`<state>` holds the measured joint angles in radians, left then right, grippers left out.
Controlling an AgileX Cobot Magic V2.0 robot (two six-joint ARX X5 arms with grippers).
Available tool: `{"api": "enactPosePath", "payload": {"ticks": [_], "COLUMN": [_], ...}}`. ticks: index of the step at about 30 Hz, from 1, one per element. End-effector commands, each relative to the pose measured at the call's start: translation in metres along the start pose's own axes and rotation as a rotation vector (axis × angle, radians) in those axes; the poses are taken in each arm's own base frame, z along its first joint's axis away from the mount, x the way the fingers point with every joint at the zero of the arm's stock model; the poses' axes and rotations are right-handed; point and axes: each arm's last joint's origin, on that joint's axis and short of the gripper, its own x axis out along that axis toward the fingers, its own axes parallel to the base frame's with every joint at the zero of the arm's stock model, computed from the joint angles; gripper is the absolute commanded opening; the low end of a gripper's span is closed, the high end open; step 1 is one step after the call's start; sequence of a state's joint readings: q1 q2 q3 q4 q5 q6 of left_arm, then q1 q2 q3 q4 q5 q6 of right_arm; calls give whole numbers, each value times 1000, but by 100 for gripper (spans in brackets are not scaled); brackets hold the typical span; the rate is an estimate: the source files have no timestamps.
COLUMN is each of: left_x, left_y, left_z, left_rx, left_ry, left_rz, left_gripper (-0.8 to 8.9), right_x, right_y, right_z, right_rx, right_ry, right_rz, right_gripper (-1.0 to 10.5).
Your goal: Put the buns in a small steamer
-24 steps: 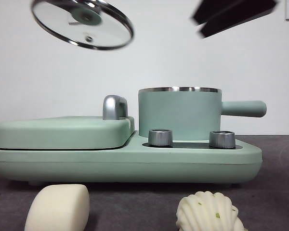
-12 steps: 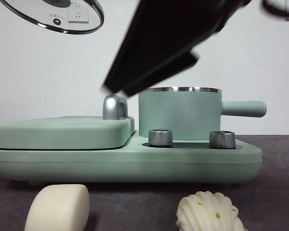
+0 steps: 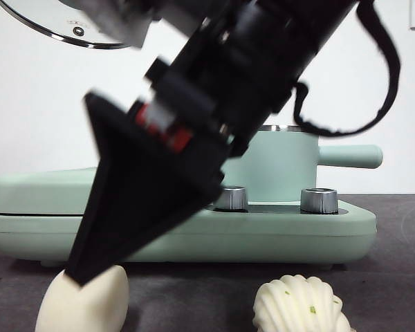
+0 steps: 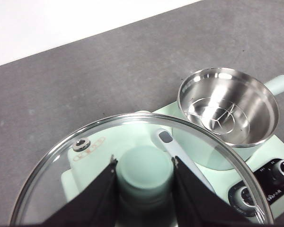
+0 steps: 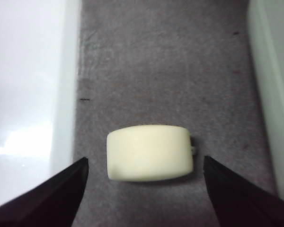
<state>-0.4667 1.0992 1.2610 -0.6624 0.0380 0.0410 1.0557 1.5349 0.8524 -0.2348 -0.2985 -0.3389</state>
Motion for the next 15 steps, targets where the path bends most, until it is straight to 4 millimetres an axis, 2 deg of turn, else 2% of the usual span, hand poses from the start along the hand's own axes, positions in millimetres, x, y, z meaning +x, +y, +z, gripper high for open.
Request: {"api": "enactPosePath", "payload": {"ticks": [1,6,8,11,15], "left_x": [-5,-5,-5,-5,-5], "left_y": [0,1,1,1,1], "left_z": [7,7,7,7,7], "left_rx": [-3,-2,-2,-2,-1], "left_ry": [-45,-44,-44,-45,-46], "left_rz": [25,36,39,39,40], "left_gripper": [12,12,12,12,12], "right_x": [12,31,36,38,29], "right_y": [4,7,8,10,11], "right_z": [5,2,0,-1,5], "right_rx": [-22,-10,11,34,111], "right_ry": [-4,21,47,72,72], "right_rz": [16,8,-16,-38,-47], "right_gripper": [393,391,348,247,240]}}
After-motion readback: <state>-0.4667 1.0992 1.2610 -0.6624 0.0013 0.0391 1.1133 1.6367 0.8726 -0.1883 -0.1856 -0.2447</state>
